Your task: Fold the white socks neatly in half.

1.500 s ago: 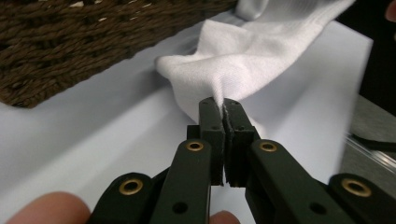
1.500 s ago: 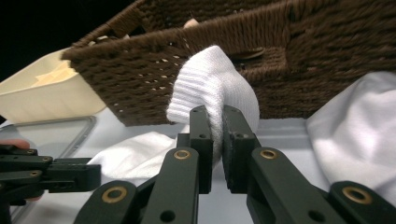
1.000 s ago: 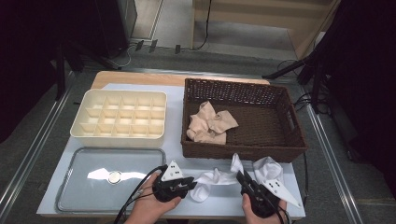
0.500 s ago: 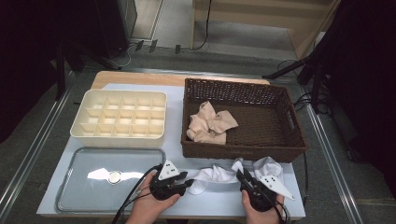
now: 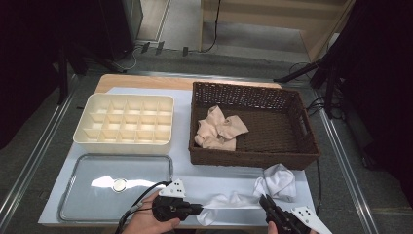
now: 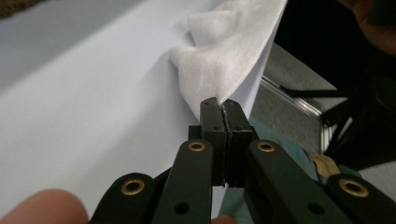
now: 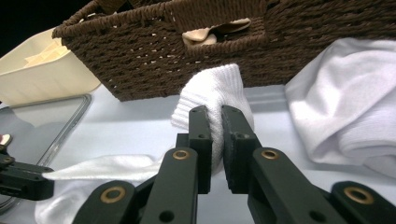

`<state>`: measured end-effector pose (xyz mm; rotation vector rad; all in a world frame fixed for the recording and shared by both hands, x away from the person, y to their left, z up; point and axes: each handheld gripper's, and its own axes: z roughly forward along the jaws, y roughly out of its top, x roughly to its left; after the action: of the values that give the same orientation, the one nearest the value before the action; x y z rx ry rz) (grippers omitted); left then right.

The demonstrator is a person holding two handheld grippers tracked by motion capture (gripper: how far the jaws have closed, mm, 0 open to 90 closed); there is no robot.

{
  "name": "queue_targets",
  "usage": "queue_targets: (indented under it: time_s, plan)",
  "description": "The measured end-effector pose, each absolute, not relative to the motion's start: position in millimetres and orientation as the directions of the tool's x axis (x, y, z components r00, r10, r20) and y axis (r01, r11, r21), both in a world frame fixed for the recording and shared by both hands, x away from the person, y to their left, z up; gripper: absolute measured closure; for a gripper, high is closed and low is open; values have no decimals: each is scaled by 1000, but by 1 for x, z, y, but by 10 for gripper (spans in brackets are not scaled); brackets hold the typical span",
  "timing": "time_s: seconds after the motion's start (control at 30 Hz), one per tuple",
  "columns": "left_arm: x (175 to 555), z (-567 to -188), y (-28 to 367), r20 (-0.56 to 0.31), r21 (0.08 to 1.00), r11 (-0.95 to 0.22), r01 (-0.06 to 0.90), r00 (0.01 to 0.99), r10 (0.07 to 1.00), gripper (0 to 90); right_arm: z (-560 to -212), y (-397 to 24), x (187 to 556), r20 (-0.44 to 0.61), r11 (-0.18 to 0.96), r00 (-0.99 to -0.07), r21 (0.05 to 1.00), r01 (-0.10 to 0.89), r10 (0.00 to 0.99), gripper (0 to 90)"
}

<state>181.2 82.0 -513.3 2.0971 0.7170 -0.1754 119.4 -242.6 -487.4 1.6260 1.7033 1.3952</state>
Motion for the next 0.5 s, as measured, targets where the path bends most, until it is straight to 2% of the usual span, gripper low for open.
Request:
queue_targets:
  time_s: [0.17,0.3,0.4,0.5]
  plan:
    - [206,-520,84,-359,683,-394,615,753,552,892,-499,-231,153,317,-148,-236,829,539,918,789]
    - [219,-521,86,-325,691,-360,627,714,620,857,-511,-224,185,312,-158,-257,861,484,915,695]
    - [224,-525,86,-269,711,-346,612,692,670,807,-516,-224,198,274,-133,-264,883,450,925,666]
    - [226,-525,89,-244,739,-305,601,660,710,710,-512,-228,194,246,-127,-267,909,397,932,650]
